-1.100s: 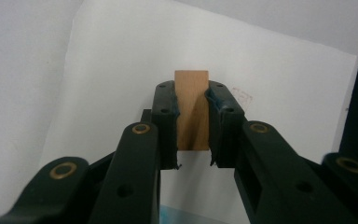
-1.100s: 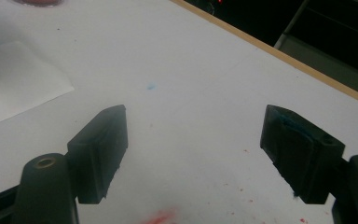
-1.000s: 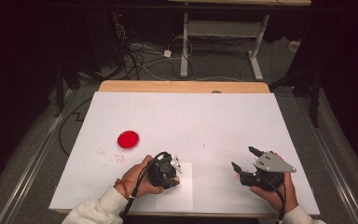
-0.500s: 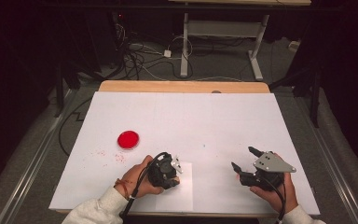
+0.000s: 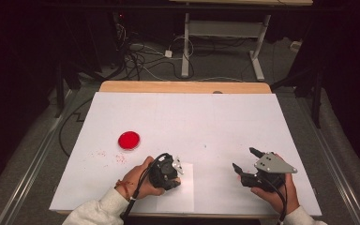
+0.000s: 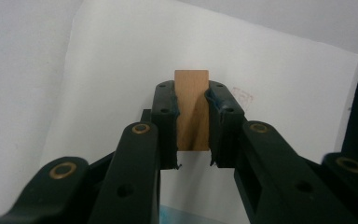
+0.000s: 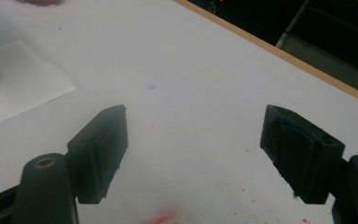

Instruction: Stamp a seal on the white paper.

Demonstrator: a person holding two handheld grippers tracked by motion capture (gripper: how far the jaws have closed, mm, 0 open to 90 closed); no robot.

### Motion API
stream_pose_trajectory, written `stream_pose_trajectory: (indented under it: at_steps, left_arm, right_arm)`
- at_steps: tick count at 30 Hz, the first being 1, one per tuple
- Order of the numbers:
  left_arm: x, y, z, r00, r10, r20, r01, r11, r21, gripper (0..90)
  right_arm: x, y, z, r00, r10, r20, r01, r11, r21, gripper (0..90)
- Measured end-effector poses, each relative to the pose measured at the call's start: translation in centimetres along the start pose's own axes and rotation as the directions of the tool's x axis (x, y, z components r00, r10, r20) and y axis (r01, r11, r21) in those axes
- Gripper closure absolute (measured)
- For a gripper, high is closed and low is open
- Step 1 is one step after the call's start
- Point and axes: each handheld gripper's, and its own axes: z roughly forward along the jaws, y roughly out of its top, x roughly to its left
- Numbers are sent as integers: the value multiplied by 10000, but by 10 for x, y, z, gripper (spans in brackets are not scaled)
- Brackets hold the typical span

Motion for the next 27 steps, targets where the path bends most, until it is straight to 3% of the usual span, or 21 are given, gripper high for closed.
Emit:
stream_pose_trajectory:
  at_steps: [14,19,24,27]
  left_arm:
    - [0,1,0,10000,-60,-21,60,10000,69,737]
    - [-4,4,-1,9997,32,-254,-28,9998,171,737]
    - [-4,5,-12,9998,-174,-63,170,9984,-548,735]
    - [-5,5,-23,9996,-151,-231,131,9962,-860,735]
  right_arm:
    - [0,1,-2,10000,43,40,-42,10000,-36,235]
    - [0,1,-2,10000,29,36,-29,10000,-64,235]
    - [-1,2,-3,10000,48,58,-48,9999,-109,235]
    - [-2,1,-4,9999,69,79,-68,9999,-107,235]
